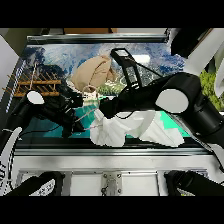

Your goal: Fold the clothes and pants, and hang the long-sleeved shirts on hangers.

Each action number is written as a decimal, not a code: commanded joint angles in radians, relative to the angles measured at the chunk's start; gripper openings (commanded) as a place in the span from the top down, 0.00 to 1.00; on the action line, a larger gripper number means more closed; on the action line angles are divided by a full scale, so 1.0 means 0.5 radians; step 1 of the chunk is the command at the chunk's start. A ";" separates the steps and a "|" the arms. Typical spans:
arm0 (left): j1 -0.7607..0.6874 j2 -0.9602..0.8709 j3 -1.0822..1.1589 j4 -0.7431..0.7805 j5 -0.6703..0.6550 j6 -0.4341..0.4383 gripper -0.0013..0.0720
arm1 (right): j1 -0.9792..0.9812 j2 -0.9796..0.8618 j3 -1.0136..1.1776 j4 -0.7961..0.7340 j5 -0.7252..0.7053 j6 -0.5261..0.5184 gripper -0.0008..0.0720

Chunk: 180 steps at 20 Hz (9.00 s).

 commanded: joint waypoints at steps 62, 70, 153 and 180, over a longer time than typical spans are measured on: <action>0.001 -0.001 -0.001 0.000 -0.050 -0.002 0.96 | -1.592 -0.271 -1.269 2.150 0.664 -3.555 0.17; 0.001 -0.001 -0.001 0.000 -0.051 -0.002 0.96 | -1.592 -0.271 -1.269 2.149 0.664 -3.554 0.17; 0.198 0.931 -0.847 -0.072 0.961 -2.979 0.05 | -1.598 0.071 -1.234 2.410 0.304 -3.439 0.98; -0.745 0.585 -0.883 -0.368 1.862 -3.425 0.87 | -1.596 0.071 -1.234 2.410 0.310 -3.399 0.97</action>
